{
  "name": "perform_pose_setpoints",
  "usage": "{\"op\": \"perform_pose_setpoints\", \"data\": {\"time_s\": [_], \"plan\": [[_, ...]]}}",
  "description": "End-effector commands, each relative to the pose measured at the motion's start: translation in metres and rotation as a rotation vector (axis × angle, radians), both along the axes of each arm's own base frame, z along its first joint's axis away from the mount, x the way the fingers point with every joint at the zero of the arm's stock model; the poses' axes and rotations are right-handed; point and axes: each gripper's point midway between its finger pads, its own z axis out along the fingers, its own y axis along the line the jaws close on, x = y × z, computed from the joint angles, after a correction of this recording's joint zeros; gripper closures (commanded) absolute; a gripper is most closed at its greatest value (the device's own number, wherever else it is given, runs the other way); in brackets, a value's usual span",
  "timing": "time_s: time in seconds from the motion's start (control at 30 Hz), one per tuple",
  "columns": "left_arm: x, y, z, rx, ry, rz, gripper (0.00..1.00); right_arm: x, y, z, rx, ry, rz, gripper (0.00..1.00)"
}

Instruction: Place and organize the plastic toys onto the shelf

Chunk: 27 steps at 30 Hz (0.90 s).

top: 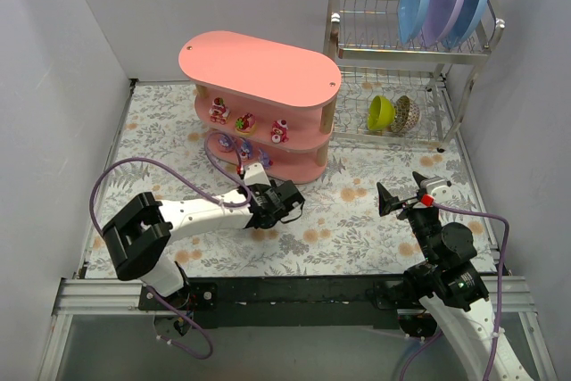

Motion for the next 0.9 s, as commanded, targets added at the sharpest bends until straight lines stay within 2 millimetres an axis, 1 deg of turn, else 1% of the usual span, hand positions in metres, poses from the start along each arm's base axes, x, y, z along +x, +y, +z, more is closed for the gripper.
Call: {"op": "perform_pose_setpoints", "data": {"time_s": [0.0, 0.13, 0.3, 0.47, 0.63, 0.87], "plan": [[0.03, -0.024, 0.028, -0.427, -0.059, 0.415, 0.53, -0.03, -0.013, 0.058, 0.118, -0.239, 0.012, 0.02], [0.035, -0.022, 0.023, -0.445, -0.05, 0.431, 0.5, -0.03, -0.014, 0.058, 0.119, -0.239, 0.009, 0.02], [0.041, -0.015, 0.017, -0.453, -0.047, 0.458, 0.47, -0.03, -0.013, 0.058, 0.118, -0.239, 0.011, 0.02], [0.041, -0.008, 0.008, -0.441, -0.035, 0.475, 0.47, -0.03, -0.013, 0.058, 0.119, -0.241, 0.011, 0.02], [0.041, -0.005, -0.001, -0.427, -0.019, 0.483, 0.49, -0.03, -0.013, 0.058, 0.118, -0.241, 0.014, 0.02], [0.042, -0.004, -0.008, -0.418, -0.009, 0.478, 0.54, -0.031, -0.012, 0.058, 0.118, -0.241, 0.015, 0.02]]}}
